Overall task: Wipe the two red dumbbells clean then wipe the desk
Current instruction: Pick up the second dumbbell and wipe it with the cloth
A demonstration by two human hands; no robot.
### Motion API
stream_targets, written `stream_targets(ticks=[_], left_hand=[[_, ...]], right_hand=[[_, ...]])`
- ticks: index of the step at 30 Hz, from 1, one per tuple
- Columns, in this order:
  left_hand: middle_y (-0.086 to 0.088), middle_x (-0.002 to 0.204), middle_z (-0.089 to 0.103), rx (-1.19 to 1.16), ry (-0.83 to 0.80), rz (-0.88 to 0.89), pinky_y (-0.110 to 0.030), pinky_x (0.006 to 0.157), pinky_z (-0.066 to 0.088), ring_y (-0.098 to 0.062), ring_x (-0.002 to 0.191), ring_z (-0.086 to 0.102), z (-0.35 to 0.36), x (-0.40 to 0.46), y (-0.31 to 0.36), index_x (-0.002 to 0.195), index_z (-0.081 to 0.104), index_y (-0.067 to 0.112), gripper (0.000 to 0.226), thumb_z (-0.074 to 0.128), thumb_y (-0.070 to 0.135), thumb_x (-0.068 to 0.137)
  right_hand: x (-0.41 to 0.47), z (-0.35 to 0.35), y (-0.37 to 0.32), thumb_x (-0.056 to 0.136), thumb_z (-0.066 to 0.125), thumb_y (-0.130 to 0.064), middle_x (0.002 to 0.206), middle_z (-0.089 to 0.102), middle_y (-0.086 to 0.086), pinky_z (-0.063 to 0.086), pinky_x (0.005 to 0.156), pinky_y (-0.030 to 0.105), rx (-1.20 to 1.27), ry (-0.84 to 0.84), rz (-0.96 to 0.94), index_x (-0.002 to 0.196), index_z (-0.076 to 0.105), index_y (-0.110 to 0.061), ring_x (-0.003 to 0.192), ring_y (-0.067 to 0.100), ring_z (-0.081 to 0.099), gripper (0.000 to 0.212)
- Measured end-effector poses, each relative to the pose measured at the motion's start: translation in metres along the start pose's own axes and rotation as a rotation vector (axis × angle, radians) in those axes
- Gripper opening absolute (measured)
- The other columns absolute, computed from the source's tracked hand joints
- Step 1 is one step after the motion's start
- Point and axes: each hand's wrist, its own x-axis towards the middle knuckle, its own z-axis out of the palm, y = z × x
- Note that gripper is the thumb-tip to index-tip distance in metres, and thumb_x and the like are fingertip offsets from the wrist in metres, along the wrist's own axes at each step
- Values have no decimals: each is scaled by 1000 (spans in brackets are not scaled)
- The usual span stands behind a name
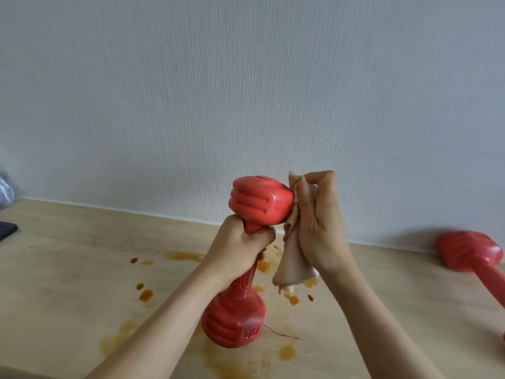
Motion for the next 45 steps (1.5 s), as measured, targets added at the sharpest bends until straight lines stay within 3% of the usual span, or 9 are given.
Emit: stream_targets(ticks=[5,9,12,16,20,26,32,39,45], left_hand=[[5,37,46,59,71,-37,-15,39,33,-5,35,42,-2,3,4,48,47,13,39,60,17,84],[-8,46,48,89,-12,12,-29,49,34,-18,45,45,3,-3,3,53,50,3,22,59,18,66],[-9,47,46,85,-21,6,-32,51,34,-18,47,44,4,-2,2,56,50,0,22,58,17,67],[-8,48,46,108,8,-1,-27,50,35,-17,46,45,3,0,3,60,53,2,20,59,8,78],[-5,46,48,164,0,67,-20,43,32,-12,42,42,5,-3,4,55,53,5,24,58,24,69],[-8,46,47,158,43,66,-26,45,31,-16,44,41,7,-4,0,54,49,0,22,54,21,62],[-10,48,41,87,16,74,-34,52,34,-20,48,43,2,-3,-3,58,45,0,25,56,21,66],[-25,58,39,45,-114,115,-52,52,40,-26,56,39,-5,-3,-3,74,48,-11,40,62,27,70],[-15,60,64,202,138,110,-27,54,41,-18,54,59,-13,-2,0,64,64,7,31,75,35,72]], right_hand=[[-19,16,-6,93,41,-23,103,42,-6,27,92,19,-386,-30,-329,100,43,-30,97,18,41,10],[-5,-2,-4,97,35,-36,101,56,0,44,88,32,-47,-24,-14,95,39,-39,101,21,56,6],[0,-9,-3,99,36,-26,105,60,0,46,77,14,84,-64,101,93,46,-21,89,-1,61,13],[-3,-5,-12,96,42,-27,98,60,-5,43,85,25,-175,-6,-86,91,57,-28,96,19,58,16],[-4,-2,-26,95,42,-25,99,58,-8,36,85,16,-321,-33,-271,95,64,-19,96,19,52,23],[-1,-6,-11,95,36,-35,92,53,-15,47,76,38,-107,-5,-52,86,54,-41,80,19,57,21],[-4,-7,3,100,36,-29,65,52,5,47,51,30,86,-1,193,91,57,-24,49,15,51,23],[-9,0,14,102,38,-13,67,58,0,46,63,34,85,-50,321,91,60,-6,63,11,53,26],[-18,-7,6,93,49,-31,68,65,2,50,60,31,-24,-44,249,88,62,-22,60,17,62,16]])
